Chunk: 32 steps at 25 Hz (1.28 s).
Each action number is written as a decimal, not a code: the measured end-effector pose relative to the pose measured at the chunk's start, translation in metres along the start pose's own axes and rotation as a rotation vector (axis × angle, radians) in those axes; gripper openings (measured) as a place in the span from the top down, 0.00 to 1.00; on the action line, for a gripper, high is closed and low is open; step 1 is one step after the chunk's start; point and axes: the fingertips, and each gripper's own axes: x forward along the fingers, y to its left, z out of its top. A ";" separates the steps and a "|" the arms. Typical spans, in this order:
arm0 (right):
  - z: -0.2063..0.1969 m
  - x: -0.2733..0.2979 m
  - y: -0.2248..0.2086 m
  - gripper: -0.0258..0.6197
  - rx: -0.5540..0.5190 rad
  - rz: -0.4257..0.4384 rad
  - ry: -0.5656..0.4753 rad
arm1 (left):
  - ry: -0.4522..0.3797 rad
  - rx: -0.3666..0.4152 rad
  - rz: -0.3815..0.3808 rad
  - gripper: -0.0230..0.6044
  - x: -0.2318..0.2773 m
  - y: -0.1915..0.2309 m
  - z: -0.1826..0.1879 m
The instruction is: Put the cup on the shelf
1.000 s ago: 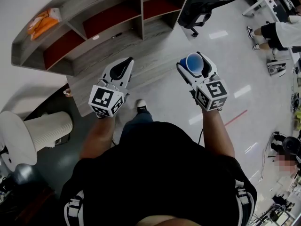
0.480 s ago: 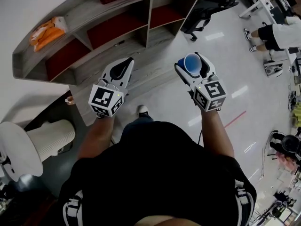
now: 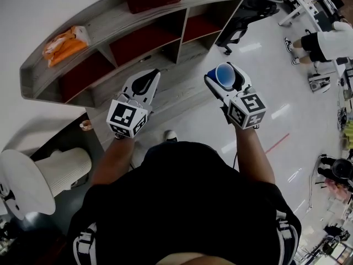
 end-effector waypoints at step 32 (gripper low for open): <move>0.032 -0.007 -0.057 0.37 -0.022 0.153 -0.057 | -0.011 0.024 0.144 0.93 0.030 -0.042 0.026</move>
